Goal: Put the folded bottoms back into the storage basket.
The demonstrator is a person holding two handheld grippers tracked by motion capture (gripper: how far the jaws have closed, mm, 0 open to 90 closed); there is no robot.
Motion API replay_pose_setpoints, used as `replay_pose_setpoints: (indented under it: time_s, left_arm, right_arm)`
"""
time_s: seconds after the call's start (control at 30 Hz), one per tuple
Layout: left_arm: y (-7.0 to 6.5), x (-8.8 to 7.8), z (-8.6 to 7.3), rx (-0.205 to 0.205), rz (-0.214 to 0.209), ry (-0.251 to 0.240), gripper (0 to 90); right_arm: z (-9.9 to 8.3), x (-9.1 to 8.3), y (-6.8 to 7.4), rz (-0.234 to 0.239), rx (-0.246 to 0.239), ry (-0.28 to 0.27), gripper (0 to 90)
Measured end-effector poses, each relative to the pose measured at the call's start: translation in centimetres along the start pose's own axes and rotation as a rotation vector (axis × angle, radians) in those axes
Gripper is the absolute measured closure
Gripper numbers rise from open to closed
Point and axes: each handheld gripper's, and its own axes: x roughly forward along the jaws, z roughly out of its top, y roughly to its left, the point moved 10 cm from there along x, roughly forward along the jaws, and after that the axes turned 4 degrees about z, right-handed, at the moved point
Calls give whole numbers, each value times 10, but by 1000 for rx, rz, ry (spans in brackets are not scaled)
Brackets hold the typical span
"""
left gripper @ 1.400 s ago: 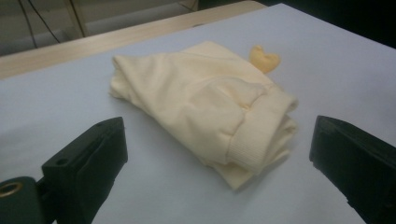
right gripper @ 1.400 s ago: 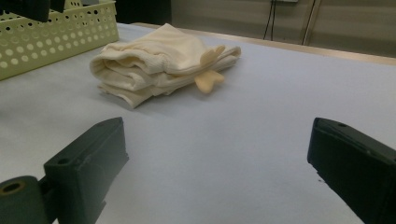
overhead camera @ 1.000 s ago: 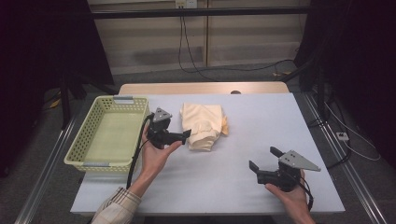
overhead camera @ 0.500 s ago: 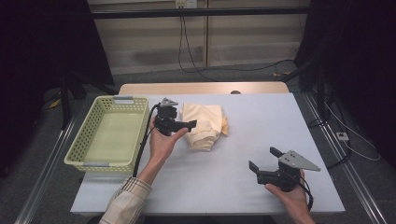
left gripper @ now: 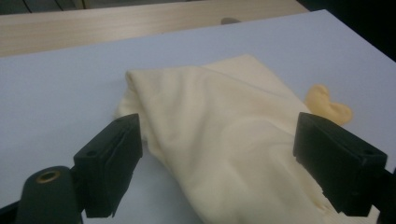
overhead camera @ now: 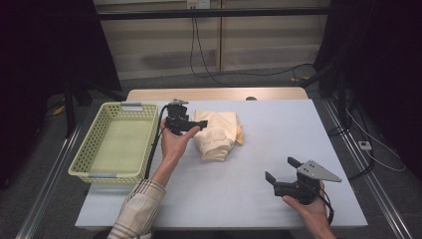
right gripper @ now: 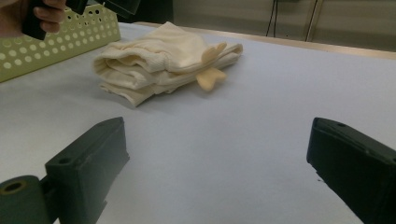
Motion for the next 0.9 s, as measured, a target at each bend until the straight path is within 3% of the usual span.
replay_pose_setpoints:
  time_s: [0.2,0.37,0.6,0.73,0.9]
  left_arm:
    - [8,16,-9,-60,-18,56,246]
    - [12,24,-15,-81,-29,80,290]
    - [5,29,-20,-65,-36,102,314]
    - [10,36,-25,-69,-5,119,346]
    - [16,43,-30,-84,3,130,346]
  right_arm:
    - [0,0,0,2,-7,1,51]
    - [-1,0,0,0,-2,3,51]
    - [-1,0,0,0,-4,4,51]
    - [-1,0,0,1,-4,5,51]
    - [-1,0,0,2,-4,6,52]
